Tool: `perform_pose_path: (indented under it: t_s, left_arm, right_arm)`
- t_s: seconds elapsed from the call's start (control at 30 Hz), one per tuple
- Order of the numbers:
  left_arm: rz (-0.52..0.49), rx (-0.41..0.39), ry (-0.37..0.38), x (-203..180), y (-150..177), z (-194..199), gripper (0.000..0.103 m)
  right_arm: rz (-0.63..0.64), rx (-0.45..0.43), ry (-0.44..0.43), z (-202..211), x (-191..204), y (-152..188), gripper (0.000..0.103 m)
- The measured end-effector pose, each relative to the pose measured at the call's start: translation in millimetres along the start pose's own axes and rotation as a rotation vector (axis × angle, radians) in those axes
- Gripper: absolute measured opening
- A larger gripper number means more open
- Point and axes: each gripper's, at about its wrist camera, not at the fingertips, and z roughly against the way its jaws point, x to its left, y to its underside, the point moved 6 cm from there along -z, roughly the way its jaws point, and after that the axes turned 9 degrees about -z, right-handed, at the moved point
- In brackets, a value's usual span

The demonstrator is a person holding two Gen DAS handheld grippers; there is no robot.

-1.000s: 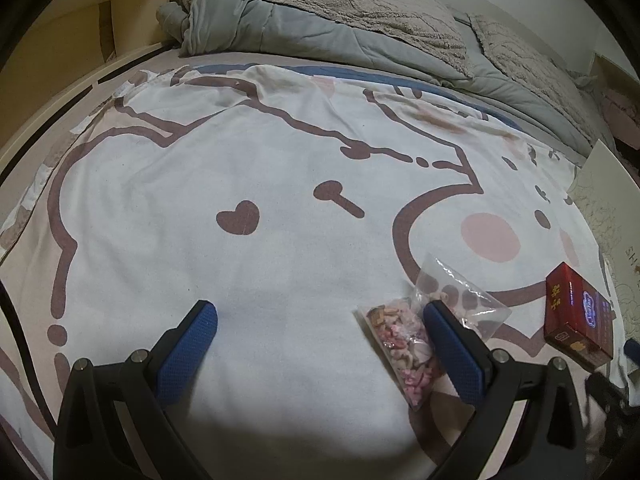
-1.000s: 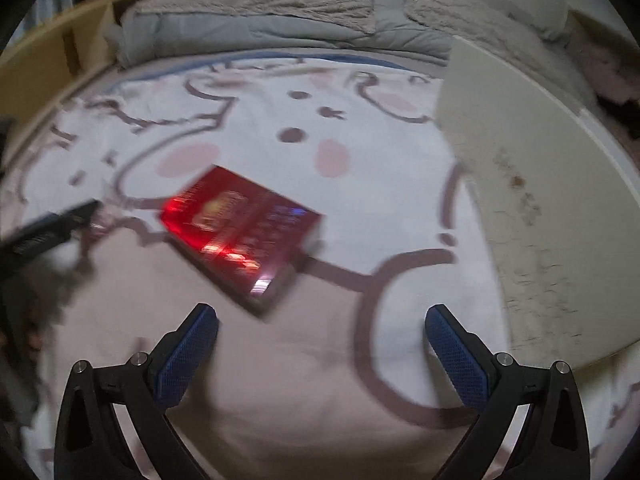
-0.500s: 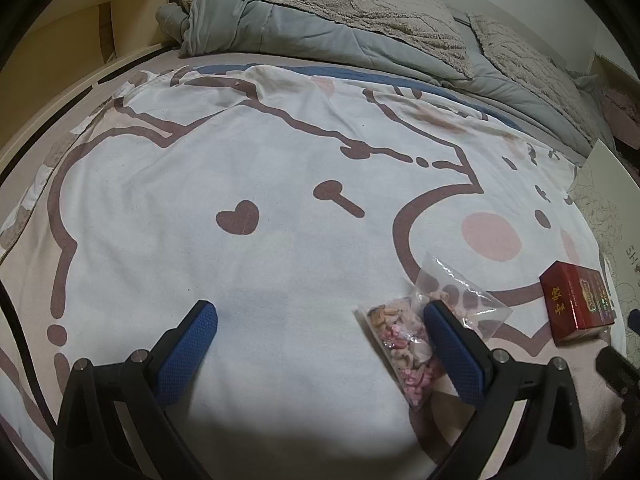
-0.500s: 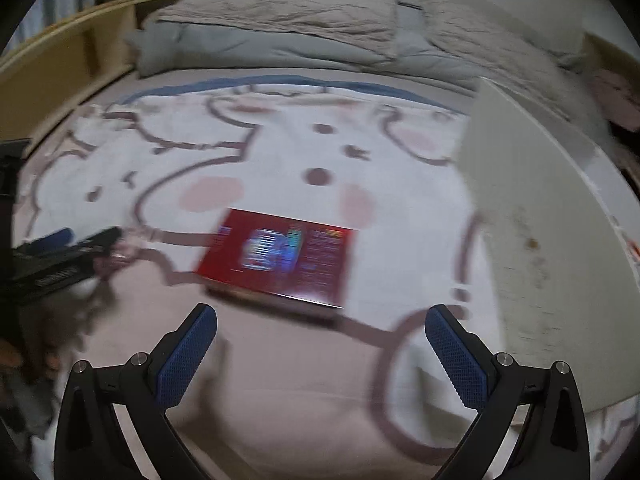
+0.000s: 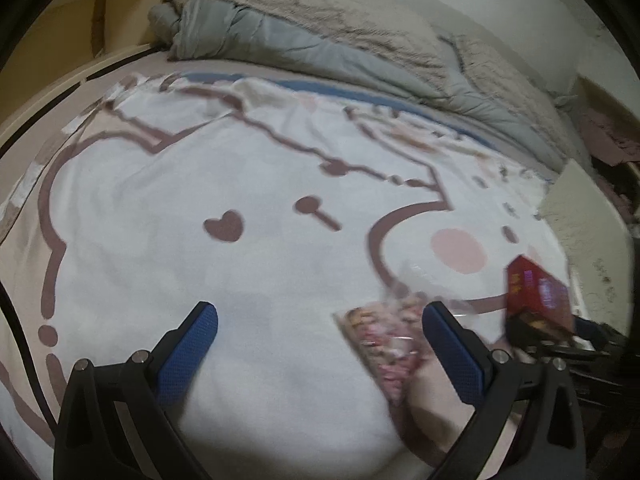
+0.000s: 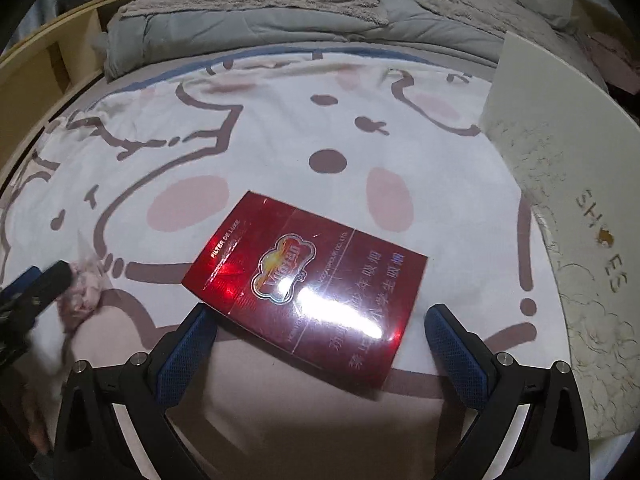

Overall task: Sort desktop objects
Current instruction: 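Adjust the red box in the right gripper while the left gripper approaches the candy bag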

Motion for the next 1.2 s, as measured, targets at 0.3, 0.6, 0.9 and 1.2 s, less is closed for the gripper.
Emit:
perform_pose_path:
  t_s: [0.3, 0.6, 0.9, 1.2]
  left_arm:
    - [-0.103, 0.017, 0.138, -39.5, -11.7, 3.1, 0.103]
    - [-0.144, 0.067, 0.139, -53.3, -11.2, -12.9, 0.103]
    - [-0.173, 0.097, 0.166, -57.2, 6.5, -9.4, 0.103]
    - [-0.137, 0.084, 0.17, -55.2, 8.9, -0.3, 0.102]
  right_arm:
    - [0.007, -0.035, -0.001, 2.5, -1.0, 2.9, 0.103]
    - [0.036, -0.04, -0.092, 21.0, -10.2, 24.2, 0.103]
    - [-0.069, -0.069, 0.035, 27.0, -53.0, 11.9, 0.103]
    - [-0.005, -0.107, 0.083, 33.1, -60.1, 0.3, 0.103]
